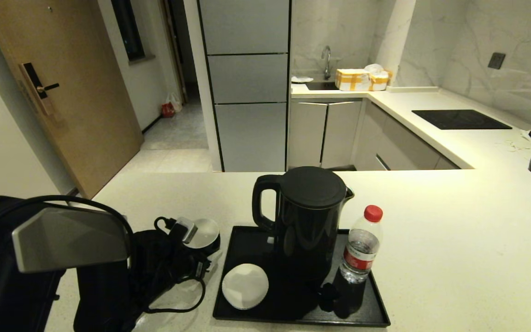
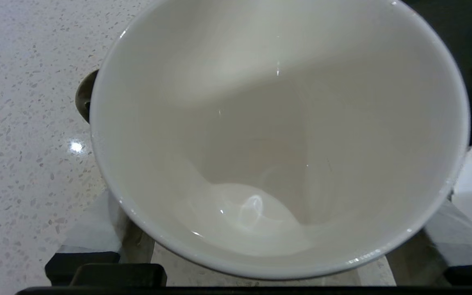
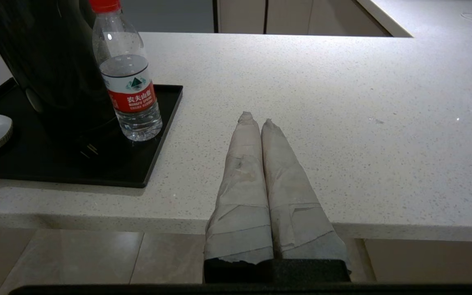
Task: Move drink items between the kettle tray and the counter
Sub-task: Return the tea cup to its original position
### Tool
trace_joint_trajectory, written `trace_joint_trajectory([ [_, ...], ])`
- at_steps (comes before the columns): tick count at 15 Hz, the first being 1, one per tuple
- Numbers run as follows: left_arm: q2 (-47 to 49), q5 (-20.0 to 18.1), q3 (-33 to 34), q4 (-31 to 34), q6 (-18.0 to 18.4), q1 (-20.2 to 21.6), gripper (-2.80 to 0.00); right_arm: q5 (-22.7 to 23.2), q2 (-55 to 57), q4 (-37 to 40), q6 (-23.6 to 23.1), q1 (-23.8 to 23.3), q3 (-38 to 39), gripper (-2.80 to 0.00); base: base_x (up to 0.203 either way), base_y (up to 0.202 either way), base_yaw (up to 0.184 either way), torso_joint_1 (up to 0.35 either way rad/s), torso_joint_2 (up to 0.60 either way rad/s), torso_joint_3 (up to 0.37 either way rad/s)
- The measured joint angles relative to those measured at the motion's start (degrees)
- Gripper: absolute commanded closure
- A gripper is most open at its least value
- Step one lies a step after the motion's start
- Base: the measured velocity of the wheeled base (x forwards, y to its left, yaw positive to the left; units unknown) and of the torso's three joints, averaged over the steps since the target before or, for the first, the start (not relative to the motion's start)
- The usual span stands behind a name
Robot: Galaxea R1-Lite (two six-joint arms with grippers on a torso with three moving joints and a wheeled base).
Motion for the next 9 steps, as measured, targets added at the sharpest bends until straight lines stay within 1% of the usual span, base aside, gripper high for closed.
trace_joint_trajectory([
  [6,-1.99,0.41,1.94,0.06,-1.19,-1.53,0.0,0.01,0.0,-0.03,0.02,0.0,0.05,0.0,0.0,0.0,0.0,0.0,0.0,0.0],
  [9,-4.13,0.57,3.65,0.04,-3.62,-3.5,0.0,0.01,0.0,0.0,0.0,0.0,0.05,0.0,0.0,0.0,0.0,0.0,0.0,0.0],
])
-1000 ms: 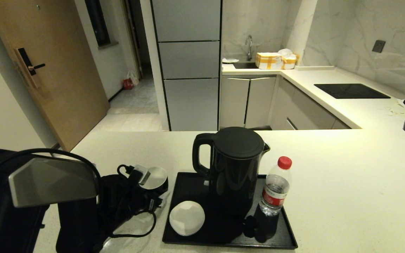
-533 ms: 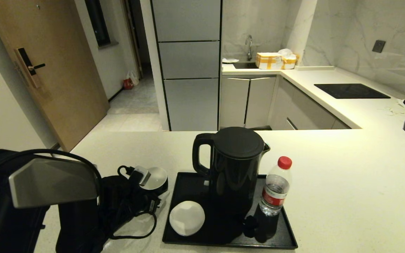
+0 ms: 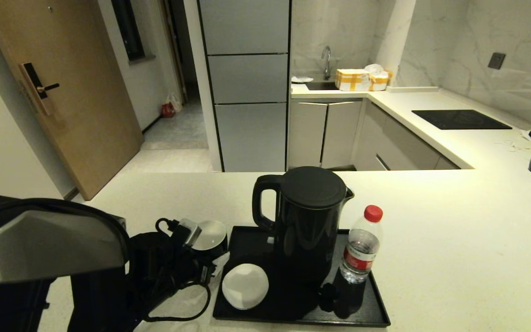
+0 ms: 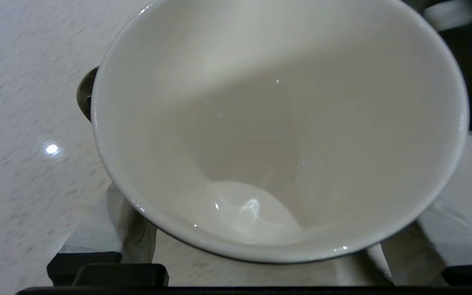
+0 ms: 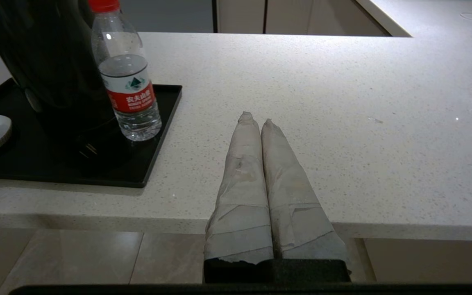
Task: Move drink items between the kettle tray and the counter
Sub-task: Return the tea cup to its original position
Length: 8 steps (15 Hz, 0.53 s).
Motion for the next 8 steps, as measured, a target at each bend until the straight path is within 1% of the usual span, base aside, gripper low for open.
trace_joint_trajectory([
  [5,-2.1,1.21,1.13,0.0,-0.63,-0.77,0.0,0.0,0.0,0.0,0.06,-0.09,0.0,0.0,0.0,0.0,0.0,0.0,0.0,0.0],
  [8,-3.13,2.76,2.18,0.02,-0.74,-2.42,0.0,0.0,0.0,-0.02,0.05,-0.04,-0.03,0.0,0.0,0.0,0.0,0.0,0.0,0.0],
])
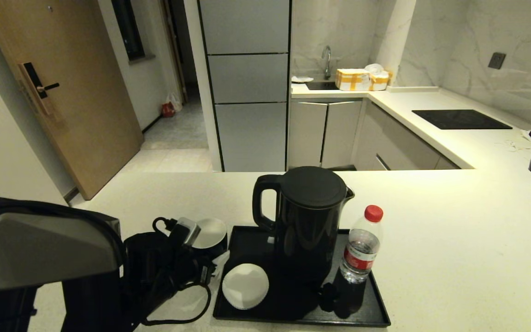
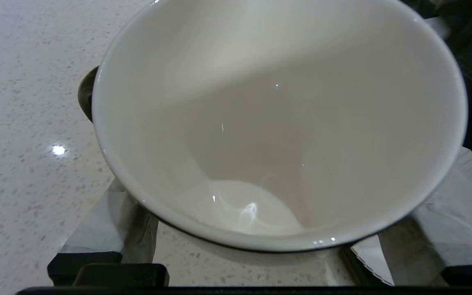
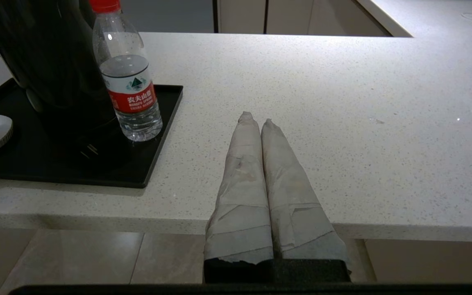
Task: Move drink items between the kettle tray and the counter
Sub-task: Return the tea cup to its original position
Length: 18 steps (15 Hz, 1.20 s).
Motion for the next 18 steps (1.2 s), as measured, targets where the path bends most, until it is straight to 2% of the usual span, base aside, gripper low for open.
trace_joint_trajectory([
  [2,-0.51,1.62,0.32,0.0,0.06,-1.88,0.0,0.0,0.0,0.0,-0.04,0.0,0.0,0.0,0.0,0.0,0.0,0.0,0.0,0.0],
  [6,-0.77,2.11,1.07,-0.02,0.12,-5.17,0.0,0.0,0.0,0.01,-0.04,-0.01,0.02,0.0,0.0,0.0,0.0,0.0,0.0,0.0],
  [13,-1.23,2.2,1.76,-0.02,-2.41,-8.89,0.0,0.0,0.0,0.02,-0.05,0.06,0.0,0.0,0.0,0.0,0.0,0.0,0.0,0.0],
  [18,-0.96,2.7,2.25,-0.05,-2.65,-10.51,0.0,0.0,0.0,0.02,-0.04,0.0,0.05,0.0,0.0,0.0,0.0,0.0,0.0,0.0],
])
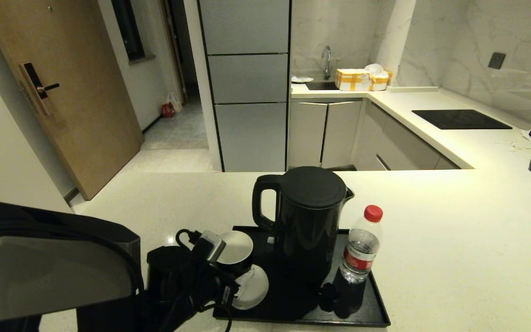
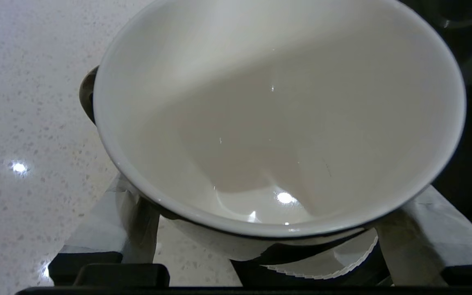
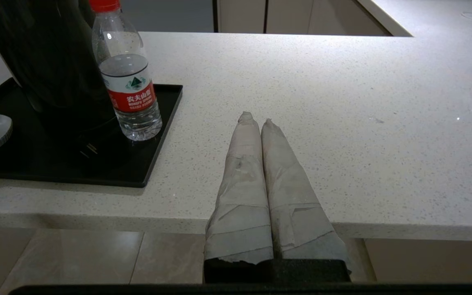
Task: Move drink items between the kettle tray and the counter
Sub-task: Return the tea cup to its original position
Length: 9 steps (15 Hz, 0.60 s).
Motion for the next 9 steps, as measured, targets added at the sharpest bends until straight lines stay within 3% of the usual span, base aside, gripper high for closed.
trace_joint_trajectory([
  [9,3.23,0.46,-0.48,0.02,-0.79,-3.7,0.0,-0.01,0.0,0.0,0.0,0.04,-0.05,0.0,0.0,0.0,0.0,0.0,0.0,0.0],
])
